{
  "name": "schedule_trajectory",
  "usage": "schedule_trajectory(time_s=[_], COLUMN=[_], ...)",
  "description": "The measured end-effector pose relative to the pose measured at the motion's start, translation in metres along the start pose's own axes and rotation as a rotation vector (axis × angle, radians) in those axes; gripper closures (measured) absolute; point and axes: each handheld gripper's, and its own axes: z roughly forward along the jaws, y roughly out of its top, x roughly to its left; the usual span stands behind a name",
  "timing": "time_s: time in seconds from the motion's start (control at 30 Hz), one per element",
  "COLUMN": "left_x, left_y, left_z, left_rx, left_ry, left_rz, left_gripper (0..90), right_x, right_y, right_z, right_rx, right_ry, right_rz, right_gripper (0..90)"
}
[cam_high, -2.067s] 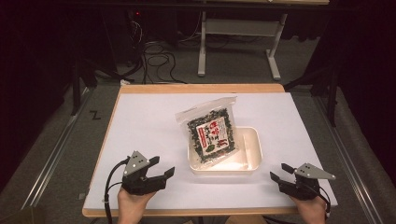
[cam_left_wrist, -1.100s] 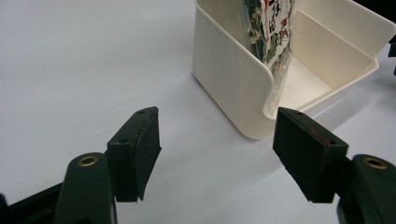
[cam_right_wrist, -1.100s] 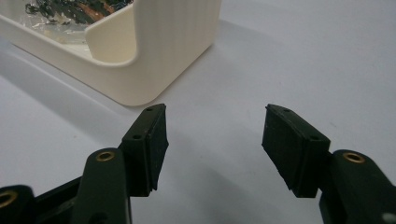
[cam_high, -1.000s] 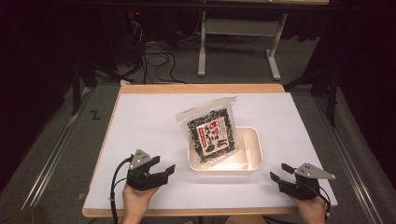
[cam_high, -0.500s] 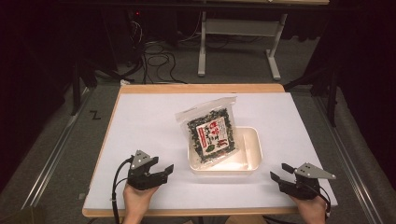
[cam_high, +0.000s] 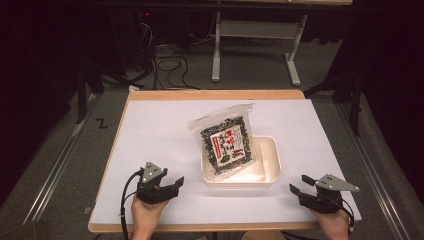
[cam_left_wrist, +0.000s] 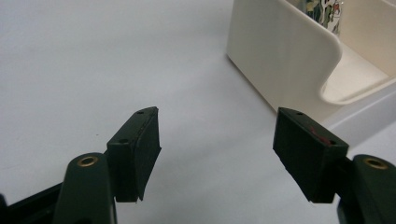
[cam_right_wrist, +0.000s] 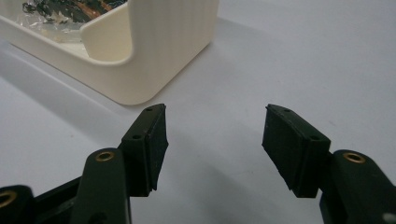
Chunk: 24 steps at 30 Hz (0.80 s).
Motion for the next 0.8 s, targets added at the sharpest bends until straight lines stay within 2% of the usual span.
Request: schedule_trajectory(time_s=[0.07,0.2,0.33,0.8], left_x=[0.0,0.002,0.003,0.006], left_y=[-0.002,-0.006,-0.01,-0.011], left_z=[0.001,0.0,0.0,-0.003], left_rx=[0.007,0.009,0.022,0.013], left_ry=[0.015,0.019,0.036,0.032], left_rz=[0.016,0.003,0.01,0.003], left_gripper=[32.0,32.0,32.0,32.2], right_x=[0.0,0.001,0.0,0.0], right_y=[0.0,0.0,-0.001,0.0], right_z=[0.0,0.0,0.0,0.0], right_rx=[0.0,-0.003,-0.002,-0.007], right_ry=[0.0,0.001,0.003,0.002], right_rz=[0.004,0.0,0.0,0.002], right_gripper=[40.3,40.0,39.7,39.6])
